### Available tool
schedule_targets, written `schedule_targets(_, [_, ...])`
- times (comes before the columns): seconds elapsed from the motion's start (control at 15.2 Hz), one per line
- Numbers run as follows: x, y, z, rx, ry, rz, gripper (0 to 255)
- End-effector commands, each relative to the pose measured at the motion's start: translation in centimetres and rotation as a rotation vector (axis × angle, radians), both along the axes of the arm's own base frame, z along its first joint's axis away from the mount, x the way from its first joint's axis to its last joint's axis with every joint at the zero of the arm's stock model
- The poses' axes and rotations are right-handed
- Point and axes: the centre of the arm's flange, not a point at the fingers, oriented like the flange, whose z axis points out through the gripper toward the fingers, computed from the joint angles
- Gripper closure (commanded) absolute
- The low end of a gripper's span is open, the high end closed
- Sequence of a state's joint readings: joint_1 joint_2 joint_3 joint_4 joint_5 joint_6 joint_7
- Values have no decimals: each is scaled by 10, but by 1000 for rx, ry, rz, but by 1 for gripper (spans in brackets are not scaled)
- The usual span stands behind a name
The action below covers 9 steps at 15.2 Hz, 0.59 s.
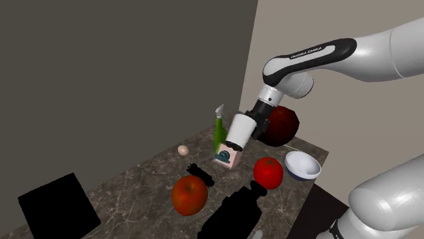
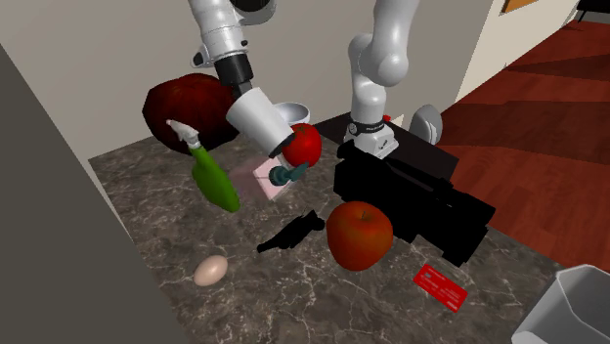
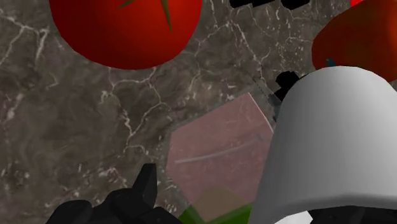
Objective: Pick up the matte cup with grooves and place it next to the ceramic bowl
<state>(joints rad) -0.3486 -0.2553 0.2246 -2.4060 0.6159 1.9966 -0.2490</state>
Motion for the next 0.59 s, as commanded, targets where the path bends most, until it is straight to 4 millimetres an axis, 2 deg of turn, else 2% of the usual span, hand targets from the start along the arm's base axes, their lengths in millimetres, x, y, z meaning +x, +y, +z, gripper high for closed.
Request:
schedule_targets(0.0, [0,0,-2,-2,2,-2,0])
schedule_targets(0.26, [31,17,53,-102,182,-157,0])
schedule_targets(0.53, [73,35,100,-203,362,-313,0])
